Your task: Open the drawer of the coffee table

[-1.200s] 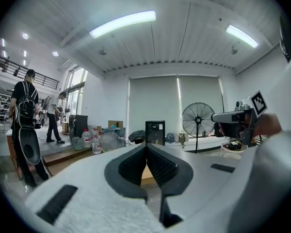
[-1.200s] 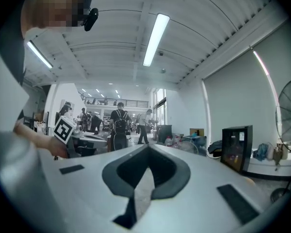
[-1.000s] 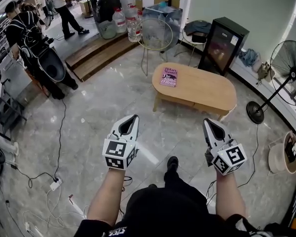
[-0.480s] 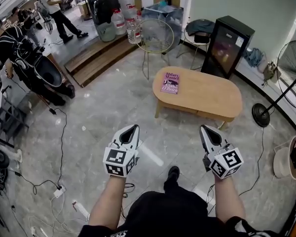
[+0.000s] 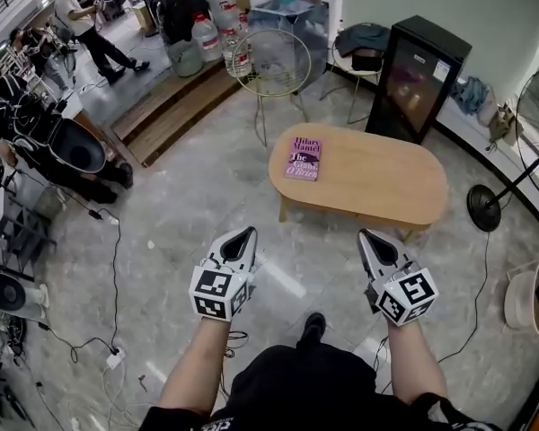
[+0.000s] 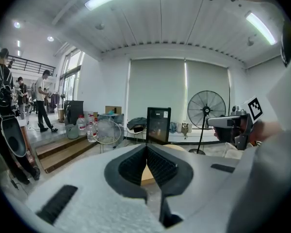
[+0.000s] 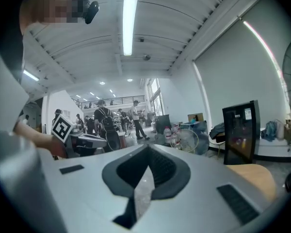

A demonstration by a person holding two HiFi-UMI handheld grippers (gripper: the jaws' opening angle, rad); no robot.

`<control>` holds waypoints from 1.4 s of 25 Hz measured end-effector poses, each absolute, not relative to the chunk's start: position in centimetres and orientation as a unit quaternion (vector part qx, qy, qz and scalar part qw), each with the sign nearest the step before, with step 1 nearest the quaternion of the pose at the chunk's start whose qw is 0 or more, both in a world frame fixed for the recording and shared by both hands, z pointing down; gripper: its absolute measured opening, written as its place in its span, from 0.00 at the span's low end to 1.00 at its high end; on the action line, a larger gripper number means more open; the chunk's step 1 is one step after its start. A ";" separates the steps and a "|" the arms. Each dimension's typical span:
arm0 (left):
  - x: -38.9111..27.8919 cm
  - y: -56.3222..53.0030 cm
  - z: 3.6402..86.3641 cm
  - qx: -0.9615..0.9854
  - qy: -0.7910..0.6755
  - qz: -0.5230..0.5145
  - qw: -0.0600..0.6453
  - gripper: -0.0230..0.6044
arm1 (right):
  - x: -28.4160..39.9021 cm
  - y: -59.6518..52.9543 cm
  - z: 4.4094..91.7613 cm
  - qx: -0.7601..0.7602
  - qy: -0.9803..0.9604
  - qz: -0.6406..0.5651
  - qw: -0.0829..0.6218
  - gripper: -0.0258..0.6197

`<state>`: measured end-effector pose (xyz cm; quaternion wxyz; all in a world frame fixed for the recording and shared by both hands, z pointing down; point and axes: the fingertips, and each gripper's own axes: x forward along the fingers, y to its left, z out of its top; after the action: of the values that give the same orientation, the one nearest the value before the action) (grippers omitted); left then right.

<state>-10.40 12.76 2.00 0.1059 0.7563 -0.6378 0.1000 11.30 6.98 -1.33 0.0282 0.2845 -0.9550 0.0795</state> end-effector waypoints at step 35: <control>-25.1 -13.4 5.3 0.820 -0.553 0.099 0.108 0.05 | -5.2 -15.9 0.9 0.362 -0.924 0.085 0.084 0.05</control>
<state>-25.05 -13.40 5.34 0.1079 0.8200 -0.5534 0.0985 -5.16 -15.86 0.94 0.0839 0.3624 -0.9243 0.0851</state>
